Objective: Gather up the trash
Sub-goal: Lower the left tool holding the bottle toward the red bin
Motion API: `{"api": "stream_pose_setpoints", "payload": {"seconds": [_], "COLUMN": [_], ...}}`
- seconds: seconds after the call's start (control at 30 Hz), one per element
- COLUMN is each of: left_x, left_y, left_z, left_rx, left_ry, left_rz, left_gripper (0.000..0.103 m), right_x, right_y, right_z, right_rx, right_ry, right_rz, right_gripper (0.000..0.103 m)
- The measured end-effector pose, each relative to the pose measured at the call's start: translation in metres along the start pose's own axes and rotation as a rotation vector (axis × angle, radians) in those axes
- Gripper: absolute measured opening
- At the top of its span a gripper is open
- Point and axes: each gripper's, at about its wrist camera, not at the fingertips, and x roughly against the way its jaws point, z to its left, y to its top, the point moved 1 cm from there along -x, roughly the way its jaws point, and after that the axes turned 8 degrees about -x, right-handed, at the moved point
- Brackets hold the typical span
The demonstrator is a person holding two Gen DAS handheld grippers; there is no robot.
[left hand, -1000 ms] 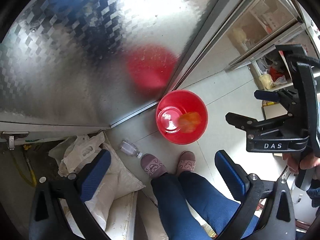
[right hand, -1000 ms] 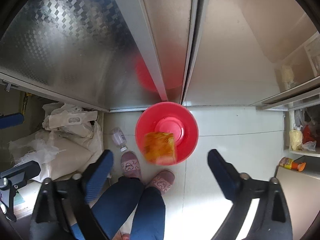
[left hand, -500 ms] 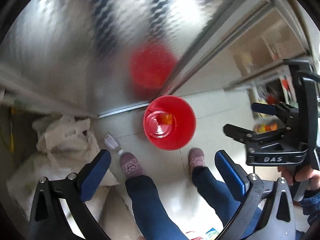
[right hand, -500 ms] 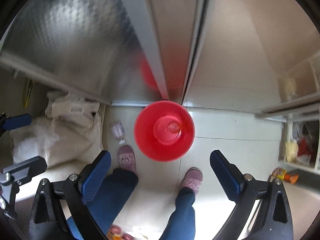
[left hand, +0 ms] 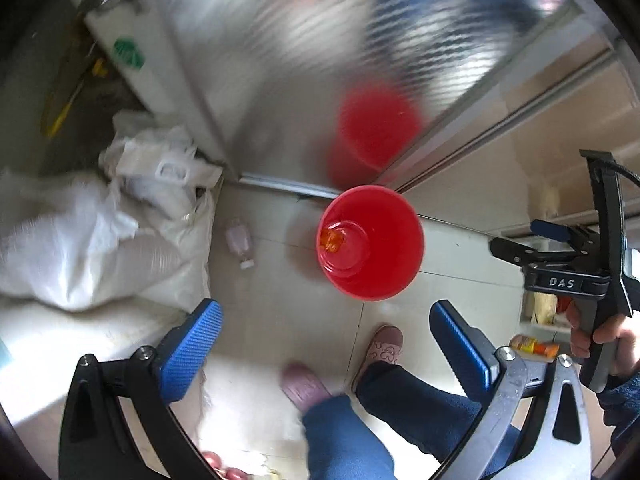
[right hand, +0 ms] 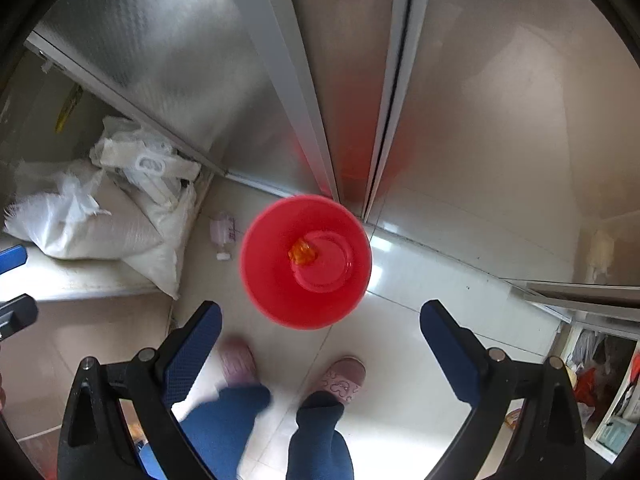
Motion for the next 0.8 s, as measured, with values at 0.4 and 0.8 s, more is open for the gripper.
{"api": "stream_pose_setpoints", "payload": {"seconds": [0.4, 0.8], "left_x": [-0.154, -0.337], "left_y": [-0.031, -0.053], "left_z": [0.069, 0.125], "left_rx": [0.173, 0.050], "left_ry": [0.039, 0.044], "left_rz": [-0.002, 0.003], "left_gripper": [0.103, 0.103], "right_x": [-0.106, -0.245], "right_y": [-0.003, 0.003], "right_z": [-0.007, -0.034], "right_rx": [0.033, 0.013], "right_ry": [-0.063, -0.231], "right_rz": [0.017, 0.054], "right_gripper": [0.099, 0.066]}}
